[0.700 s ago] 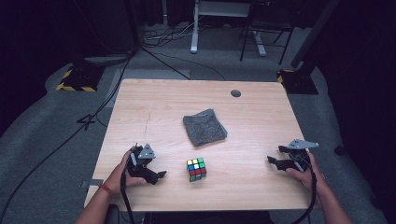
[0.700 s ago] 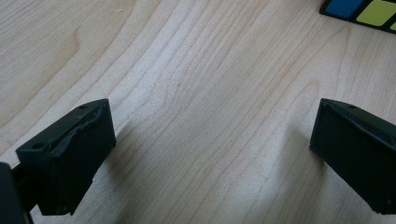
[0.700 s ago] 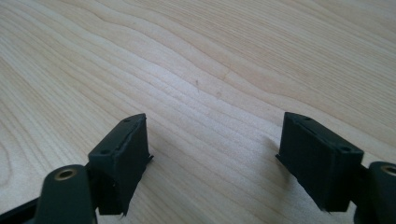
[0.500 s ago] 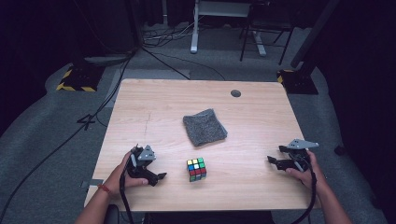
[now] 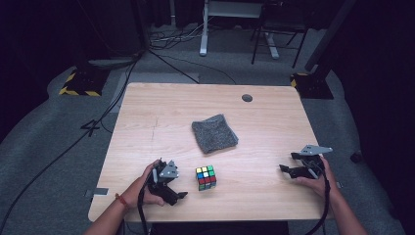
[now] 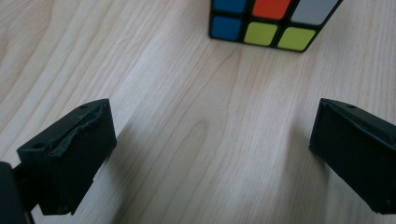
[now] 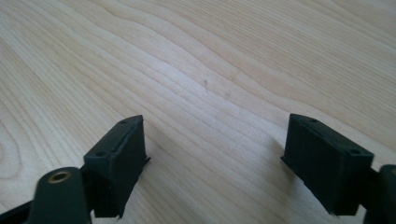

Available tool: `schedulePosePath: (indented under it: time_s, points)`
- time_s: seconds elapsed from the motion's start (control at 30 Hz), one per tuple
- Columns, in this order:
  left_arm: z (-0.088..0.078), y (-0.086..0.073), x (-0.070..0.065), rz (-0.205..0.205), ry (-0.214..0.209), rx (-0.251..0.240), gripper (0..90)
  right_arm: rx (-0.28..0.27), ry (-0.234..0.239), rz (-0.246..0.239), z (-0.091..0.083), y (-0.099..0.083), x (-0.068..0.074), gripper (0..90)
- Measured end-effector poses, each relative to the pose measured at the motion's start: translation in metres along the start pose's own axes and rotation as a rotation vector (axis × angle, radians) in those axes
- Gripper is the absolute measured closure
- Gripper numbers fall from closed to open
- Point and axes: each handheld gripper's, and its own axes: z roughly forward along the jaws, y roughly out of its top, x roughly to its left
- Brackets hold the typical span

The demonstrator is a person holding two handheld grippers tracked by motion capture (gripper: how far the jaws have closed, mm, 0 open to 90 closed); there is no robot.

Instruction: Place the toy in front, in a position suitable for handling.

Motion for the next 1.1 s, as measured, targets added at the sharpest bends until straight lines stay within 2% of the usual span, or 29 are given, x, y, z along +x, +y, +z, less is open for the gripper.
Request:
schedulePosePath:
  time_s: [0.13, 0.17, 0.23, 0.33, 0.43, 0.47, 0.5, 0.53, 0.57, 0.67, 0.7, 0.77, 0.83, 0.93, 1.0, 1.1]
  points:
    - [0.006, 0.007, -0.007, 0.012, -0.011, 0.0, 0.8, -0.009, 0.019, -0.014, 0.002, 0.009, 0.003, 22.0]
    - [0.01, 0.011, -0.009, 0.026, -0.022, 0.003, 0.7, -0.03, 0.022, -0.037, 0.002, 0.02, 0.007, 22.9]
    - [0.013, 0.015, -0.01, 0.042, -0.029, 0.006, 0.6, -0.042, 0.036, -0.057, 0.003, 0.031, 0.012, 24.3]
    - [0.019, 0.022, -0.012, 0.054, -0.042, 0.008, 0.5, -0.072, 0.065, -0.103, 0.007, 0.053, 0.021, 27.2]
    - [0.024, 0.027, -0.012, 0.066, -0.057, 0.009, 0.5, -0.081, 0.092, -0.179, 0.02, 0.081, 0.036, 29.0]
    - [0.024, 0.027, -0.012, 0.066, -0.057, 0.009, 0.5, -0.081, 0.092, -0.179, 0.02, 0.081, 0.036, 29.0]
    - [0.025, 0.029, -0.012, 0.069, -0.055, 0.009, 0.5, -0.085, 0.103, -0.193, 0.026, 0.09, 0.04, 28.9]
    - [0.027, 0.031, -0.012, 0.068, -0.056, 0.011, 0.4, -0.081, 0.13, -0.22, 0.039, 0.107, 0.049, 28.9]
    - [0.028, 0.032, -0.013, 0.069, -0.059, 0.01, 0.4, -0.078, 0.127, -0.244, 0.046, 0.114, 0.054, 29.0]
    - [0.031, 0.036, -0.014, 0.076, -0.064, 0.01, 0.5, -0.066, 0.168, -0.277, 0.066, 0.131, 0.068, 28.9]
    - [0.032, 0.037, -0.014, 0.079, -0.063, 0.01, 0.5, -0.063, 0.169, -0.289, 0.071, 0.134, 0.072, 28.8]
    - [0.032, 0.037, -0.014, 0.085, -0.07, 0.008, 1.0, -0.06, 0.205, -0.307, 0.085, 0.142, 0.082, 29.1]
    - [0.032, 0.037, -0.014, 0.087, -0.071, 0.007, 2.1, -0.045, 0.203, -0.355, 0.097, 0.148, 0.092, 29.9]
    - [0.033, 0.038, -0.014, 0.085, -0.073, 0.007, 2.0, -0.007, 0.211, -0.396, 0.117, 0.151, 0.104, 31.4]
    - [0.033, 0.038, -0.014, 0.085, -0.073, 0.006, 2.0, 0.016, 0.22, -0.407, 0.131, 0.152, 0.11, 32.2]
    - [0.033, 0.038, -0.014, 0.085, -0.073, 0.006, 2.0, 0.013, 0.232, -0.393, 0.141, 0.152, 0.113, 34.1]
